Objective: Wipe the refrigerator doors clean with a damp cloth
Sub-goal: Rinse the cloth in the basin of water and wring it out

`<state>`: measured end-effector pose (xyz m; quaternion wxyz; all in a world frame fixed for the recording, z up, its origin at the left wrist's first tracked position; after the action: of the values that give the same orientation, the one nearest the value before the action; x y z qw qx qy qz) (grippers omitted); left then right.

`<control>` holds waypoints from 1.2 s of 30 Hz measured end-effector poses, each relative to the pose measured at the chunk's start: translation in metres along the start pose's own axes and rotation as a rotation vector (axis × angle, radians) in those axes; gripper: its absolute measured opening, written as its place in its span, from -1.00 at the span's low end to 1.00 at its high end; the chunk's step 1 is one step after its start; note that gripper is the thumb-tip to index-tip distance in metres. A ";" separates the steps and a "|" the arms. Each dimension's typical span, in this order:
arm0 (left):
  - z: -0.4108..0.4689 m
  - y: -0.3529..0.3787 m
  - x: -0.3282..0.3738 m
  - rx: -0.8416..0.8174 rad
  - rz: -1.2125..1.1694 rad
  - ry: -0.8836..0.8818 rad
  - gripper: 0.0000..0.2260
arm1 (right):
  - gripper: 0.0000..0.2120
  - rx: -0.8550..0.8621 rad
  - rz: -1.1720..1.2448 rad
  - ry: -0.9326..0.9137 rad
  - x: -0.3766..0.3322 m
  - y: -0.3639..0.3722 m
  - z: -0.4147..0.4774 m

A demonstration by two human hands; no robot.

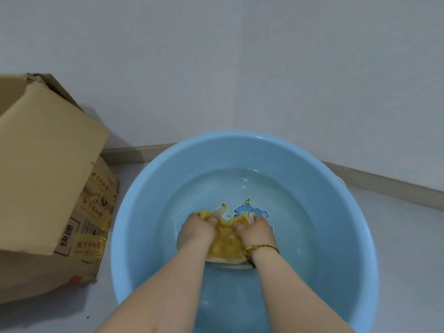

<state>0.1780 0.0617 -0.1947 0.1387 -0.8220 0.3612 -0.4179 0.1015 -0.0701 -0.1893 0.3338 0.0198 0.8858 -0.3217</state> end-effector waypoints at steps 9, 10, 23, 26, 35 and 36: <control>-0.041 -0.021 0.056 0.001 -0.482 0.173 -0.69 | -0.74 0.165 0.532 -0.316 -0.063 -0.018 -0.059; -0.046 -0.022 0.058 0.008 -0.503 0.204 -0.67 | -0.72 0.189 0.519 -0.323 -0.066 -0.019 -0.059; -0.051 -0.003 0.043 -0.173 -0.557 0.133 -0.72 | -0.65 0.145 0.229 -0.337 -0.061 -0.024 -0.042; -0.047 0.001 0.050 -0.221 -0.475 0.153 -0.63 | -0.68 0.109 0.063 -0.241 -0.045 -0.035 -0.021; 0.001 -0.008 0.016 -0.242 -0.096 0.076 -0.66 | -0.65 -0.118 -0.253 -0.110 -0.012 -0.028 -0.007; 0.005 -0.011 0.013 -0.212 0.001 0.083 -0.63 | -0.67 -0.119 -0.297 -0.098 -0.010 -0.025 -0.006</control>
<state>0.1917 0.0597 -0.1843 0.0360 -0.8137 0.4095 -0.4109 0.0989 -0.0848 -0.1655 0.3261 -0.1467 0.8791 -0.3152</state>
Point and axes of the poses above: each hand's wrist, its own z-axis towards the middle knuckle, its own y-axis out of the palm, x = y × z, the point moved 7 cm from there along z, towards the middle knuckle, and after that the axes turned 3 degrees about -x, right-handed, at the moved point
